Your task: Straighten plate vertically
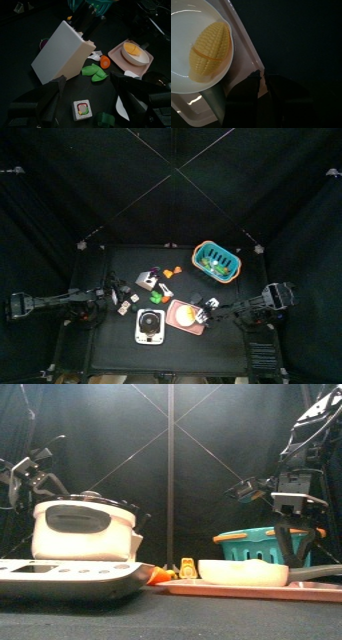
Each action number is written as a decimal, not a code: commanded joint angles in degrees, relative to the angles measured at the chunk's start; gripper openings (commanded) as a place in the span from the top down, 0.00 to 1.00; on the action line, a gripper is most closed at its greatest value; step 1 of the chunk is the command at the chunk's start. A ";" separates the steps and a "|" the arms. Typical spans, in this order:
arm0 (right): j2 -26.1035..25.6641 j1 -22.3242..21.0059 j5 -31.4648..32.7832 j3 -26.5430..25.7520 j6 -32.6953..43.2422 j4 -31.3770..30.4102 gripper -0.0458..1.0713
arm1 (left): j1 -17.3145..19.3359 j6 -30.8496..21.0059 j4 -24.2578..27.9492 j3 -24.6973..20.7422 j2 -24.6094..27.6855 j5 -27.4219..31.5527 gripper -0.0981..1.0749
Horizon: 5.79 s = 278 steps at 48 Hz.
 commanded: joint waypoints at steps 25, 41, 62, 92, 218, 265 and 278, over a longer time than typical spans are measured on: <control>-0.53 -1.41 -3.78 1.67 0.00 -0.62 0.42 | 0.18 0.00 -0.09 -0.79 0.09 -0.26 0.03; -0.44 -1.67 -4.13 1.67 0.18 -0.53 0.37 | 0.26 0.00 0.00 -0.79 0.09 -0.26 0.03; 2.81 -1.67 -4.66 1.58 -0.53 -0.70 0.34 | 0.18 0.00 -0.09 -0.79 0.09 -0.26 0.03; 3.43 -2.55 -5.10 2.20 -0.18 -0.44 0.34 | 0.18 0.00 0.00 -0.79 0.09 0.44 0.03; -1.76 -3.52 3.08 3.96 0.26 0.70 0.48 | 0.18 0.09 0.00 -0.79 0.09 0.44 0.03; -8.88 1.93 -0.97 9.84 29.09 2.90 0.49 | 0.18 0.00 0.00 -0.79 0.09 0.44 0.03; -6.77 6.68 1.76 9.23 42.54 1.23 0.49 | 0.09 0.00 -0.26 -0.79 0.09 0.44 0.03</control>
